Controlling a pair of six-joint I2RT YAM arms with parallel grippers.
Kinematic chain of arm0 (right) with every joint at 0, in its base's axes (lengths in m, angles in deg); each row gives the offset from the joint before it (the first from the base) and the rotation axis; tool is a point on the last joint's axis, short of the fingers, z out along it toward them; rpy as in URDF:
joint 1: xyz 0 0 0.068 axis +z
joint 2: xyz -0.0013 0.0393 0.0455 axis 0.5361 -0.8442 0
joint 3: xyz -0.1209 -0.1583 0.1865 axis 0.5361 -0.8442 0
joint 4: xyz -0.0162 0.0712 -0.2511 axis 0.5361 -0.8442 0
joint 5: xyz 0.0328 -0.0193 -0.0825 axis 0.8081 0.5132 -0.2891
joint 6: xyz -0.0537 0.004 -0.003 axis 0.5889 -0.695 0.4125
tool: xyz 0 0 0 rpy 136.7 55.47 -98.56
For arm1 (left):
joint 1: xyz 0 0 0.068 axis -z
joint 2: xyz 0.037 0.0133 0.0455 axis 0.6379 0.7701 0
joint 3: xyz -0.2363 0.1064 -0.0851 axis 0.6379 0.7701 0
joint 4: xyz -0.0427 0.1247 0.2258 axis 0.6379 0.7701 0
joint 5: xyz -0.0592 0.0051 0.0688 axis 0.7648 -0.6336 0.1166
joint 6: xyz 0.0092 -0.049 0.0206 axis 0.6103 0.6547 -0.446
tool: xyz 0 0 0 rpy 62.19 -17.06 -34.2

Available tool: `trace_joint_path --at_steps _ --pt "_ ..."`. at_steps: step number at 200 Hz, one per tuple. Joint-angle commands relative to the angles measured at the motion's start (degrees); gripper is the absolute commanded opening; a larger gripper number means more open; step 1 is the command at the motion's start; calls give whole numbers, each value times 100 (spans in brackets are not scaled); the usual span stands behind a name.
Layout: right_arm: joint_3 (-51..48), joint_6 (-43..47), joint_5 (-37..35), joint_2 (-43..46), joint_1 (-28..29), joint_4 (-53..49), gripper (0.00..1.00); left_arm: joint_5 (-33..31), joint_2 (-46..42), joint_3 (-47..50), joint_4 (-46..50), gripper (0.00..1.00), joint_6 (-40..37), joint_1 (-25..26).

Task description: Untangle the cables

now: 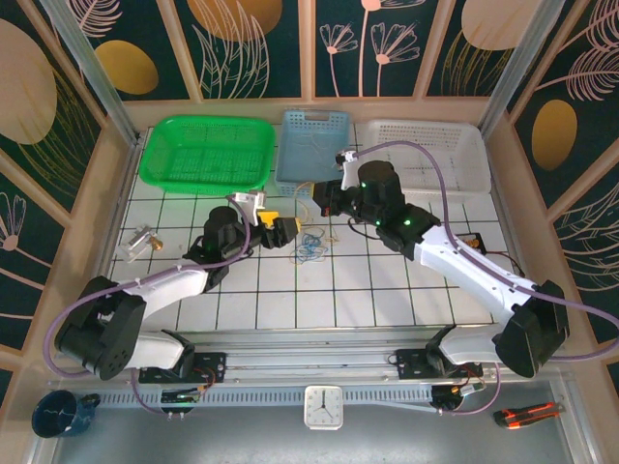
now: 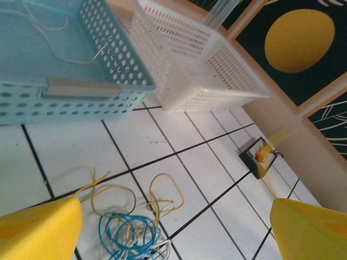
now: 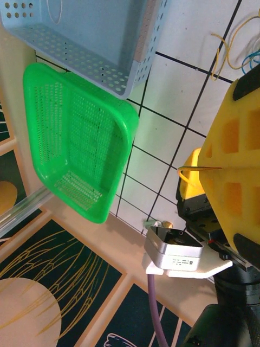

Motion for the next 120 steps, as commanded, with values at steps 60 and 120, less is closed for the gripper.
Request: trace_joint_path --at_steps 60,120 --pt "363 169 299 -157 -766 -33 0 282 652 -261 -1095 85 456 -12" --pt "613 24 -167 -620 -2458 127 0 8 202 255 -1075 91 521 -12"
